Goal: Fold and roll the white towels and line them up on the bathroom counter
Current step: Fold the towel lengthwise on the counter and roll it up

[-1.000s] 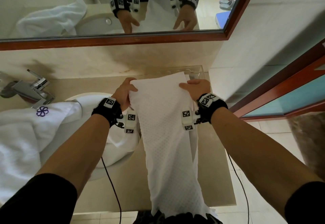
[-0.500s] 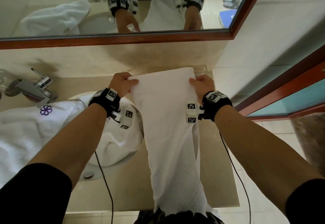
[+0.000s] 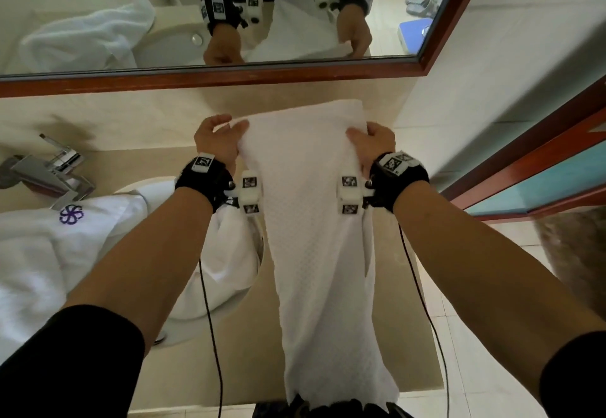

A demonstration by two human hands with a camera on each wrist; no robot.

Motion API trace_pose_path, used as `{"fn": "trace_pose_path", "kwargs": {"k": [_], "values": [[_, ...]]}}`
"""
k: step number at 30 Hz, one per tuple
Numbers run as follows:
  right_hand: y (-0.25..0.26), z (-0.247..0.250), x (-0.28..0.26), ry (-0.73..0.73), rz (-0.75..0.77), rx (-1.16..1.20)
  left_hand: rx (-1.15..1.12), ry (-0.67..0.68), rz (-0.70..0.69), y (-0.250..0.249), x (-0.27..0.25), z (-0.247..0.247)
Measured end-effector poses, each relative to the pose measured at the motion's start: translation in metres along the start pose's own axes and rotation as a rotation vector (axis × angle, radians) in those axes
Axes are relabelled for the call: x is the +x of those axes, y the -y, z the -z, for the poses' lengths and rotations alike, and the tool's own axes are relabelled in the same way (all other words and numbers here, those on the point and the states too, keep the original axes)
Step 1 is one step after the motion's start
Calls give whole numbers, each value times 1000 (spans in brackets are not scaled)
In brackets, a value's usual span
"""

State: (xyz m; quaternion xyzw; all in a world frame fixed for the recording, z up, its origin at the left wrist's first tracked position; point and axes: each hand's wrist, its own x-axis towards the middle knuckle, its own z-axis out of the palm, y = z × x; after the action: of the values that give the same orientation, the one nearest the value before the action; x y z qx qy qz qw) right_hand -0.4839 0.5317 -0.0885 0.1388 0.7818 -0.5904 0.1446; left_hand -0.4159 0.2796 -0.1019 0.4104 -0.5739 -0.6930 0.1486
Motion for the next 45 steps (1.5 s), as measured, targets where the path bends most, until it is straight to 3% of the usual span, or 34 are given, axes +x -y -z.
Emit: {"fn": "trace_pose_path", "kwargs": {"k": [2, 5, 7, 9, 14, 16, 20, 24, 26, 31, 37, 40, 43, 45], "values": [[2, -2, 4, -5, -20, 13, -14, 77, 103, 5, -1, -6], [-5, -1, 12, 33, -75, 12, 169, 280, 269, 29, -12, -3], [-9, 4, 16, 38, -105, -2, 233, 316, 326, 42, -19, 1], [-11, 8, 19, 45, -121, -25, 213, 287, 310, 46, -20, 2], [-7, 11, 32, -25, -76, -37, 111, 212, 122, 32, -11, -11], [-4, 9, 34, -17, -43, -55, 102, 157, 122, 32, -8, -16], [-15, 7, 30, 58, -27, -313, 248, 172, 125, 48, -10, -15], [-38, 21, 9, -86, 9, -370, 238, 107, 140, 62, -25, -9], [-48, 26, -7, -84, 57, -355, 219, 102, 165, 69, -37, -5], [-74, 39, -55, 156, 53, -383, 382, 95, 134, 92, -77, 9], [-116, 64, -114, 542, -7, -819, 546, 130, 170, 114, -118, 31], [-130, 68, -136, 714, -103, -874, 556, 236, 228, 130, -142, 41], [-141, 70, -149, 780, -309, -731, 629, 223, 171, 139, -159, 46], [-146, 78, -152, 739, -325, -758, 644, 193, 105, 132, -159, 44]]}}
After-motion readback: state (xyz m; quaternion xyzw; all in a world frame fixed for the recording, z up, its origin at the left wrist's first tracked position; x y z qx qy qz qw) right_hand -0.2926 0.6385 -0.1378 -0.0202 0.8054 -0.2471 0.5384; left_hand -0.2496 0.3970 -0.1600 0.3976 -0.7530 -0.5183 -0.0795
